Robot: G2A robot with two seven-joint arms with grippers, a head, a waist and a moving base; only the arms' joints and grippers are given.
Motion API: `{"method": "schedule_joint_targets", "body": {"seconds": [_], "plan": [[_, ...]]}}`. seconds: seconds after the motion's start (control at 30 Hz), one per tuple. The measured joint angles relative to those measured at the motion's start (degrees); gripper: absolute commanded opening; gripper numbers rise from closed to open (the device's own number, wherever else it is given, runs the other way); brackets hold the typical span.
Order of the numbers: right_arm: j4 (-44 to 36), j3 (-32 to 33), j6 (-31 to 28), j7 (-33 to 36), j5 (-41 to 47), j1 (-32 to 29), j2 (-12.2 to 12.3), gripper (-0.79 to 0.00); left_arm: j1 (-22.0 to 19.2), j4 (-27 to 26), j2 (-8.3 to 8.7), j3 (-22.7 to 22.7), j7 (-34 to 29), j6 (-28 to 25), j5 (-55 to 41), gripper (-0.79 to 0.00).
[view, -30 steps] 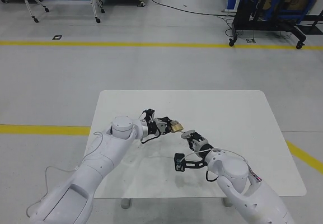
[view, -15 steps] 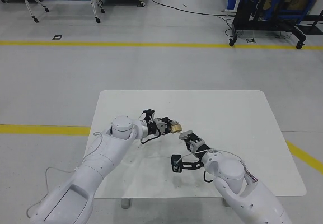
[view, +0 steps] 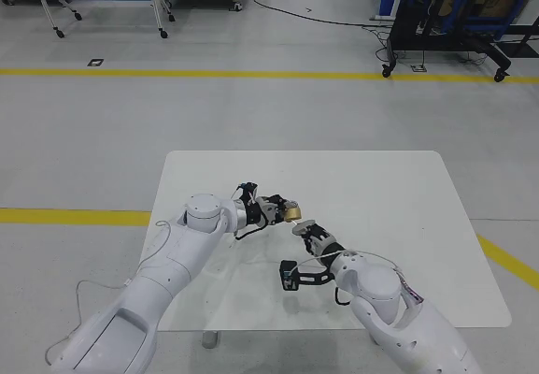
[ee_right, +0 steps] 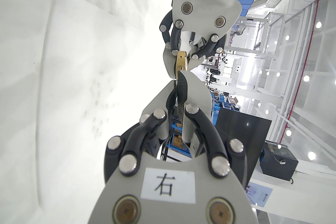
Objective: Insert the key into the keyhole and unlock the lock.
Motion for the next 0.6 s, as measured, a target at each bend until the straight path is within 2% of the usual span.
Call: {"method": "schedule_joint_targets", "body": {"seconds": [0.6], "plan": [[1.5,0.0,2.0,-1.7,2.3,0.8,-0.6,-0.785,0.2,0.2,-0.33,-0.9,0.2,0.4,0.5,-0.785]]}}
